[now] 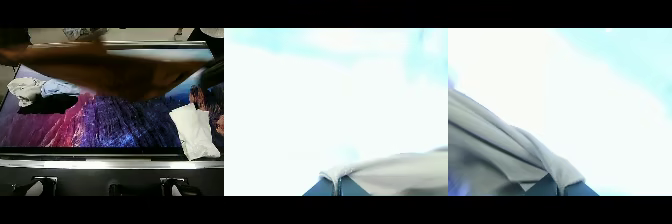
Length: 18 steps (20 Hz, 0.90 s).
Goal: Fold the shirts.
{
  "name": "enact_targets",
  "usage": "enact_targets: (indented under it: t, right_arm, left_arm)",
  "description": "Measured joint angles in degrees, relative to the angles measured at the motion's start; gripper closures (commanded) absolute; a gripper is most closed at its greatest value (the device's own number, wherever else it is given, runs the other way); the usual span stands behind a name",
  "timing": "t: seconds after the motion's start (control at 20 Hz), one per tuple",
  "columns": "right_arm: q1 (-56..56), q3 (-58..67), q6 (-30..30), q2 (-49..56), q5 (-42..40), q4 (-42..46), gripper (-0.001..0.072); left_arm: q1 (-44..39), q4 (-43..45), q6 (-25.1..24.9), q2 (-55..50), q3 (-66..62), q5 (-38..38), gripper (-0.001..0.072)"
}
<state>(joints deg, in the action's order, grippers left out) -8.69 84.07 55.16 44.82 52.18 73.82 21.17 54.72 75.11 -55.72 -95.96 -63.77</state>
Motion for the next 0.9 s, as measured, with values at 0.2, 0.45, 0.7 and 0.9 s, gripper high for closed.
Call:
enact_targets:
  t: [0.2, 0.45, 0.7, 0.9]
  right_arm:
    - [-1.62, 9.86, 4.68, -6.91, 1.22, 5.46, 0.0674]
    - [-2.10, 12.83, 4.42, -10.73, 2.86, 8.46, 0.0673]
    - [-2.14, 13.42, 4.13, -9.99, 5.20, 9.38, 0.0673]
    - [-2.14, 12.81, 4.00, -0.61, 19.04, 9.29, 0.0673]
  left_arm:
    - [1.92, 2.56, 8.72, 9.86, -4.09, 0.52, 0.0685]
    - [2.54, 3.67, 11.45, 16.65, -5.38, 2.29, 0.0685]
    - [2.60, 4.92, 12.13, 17.18, -5.20, -2.12, 0.0685]
    - [2.51, 5.22, 11.17, 13.05, 2.08, -8.44, 0.0685]
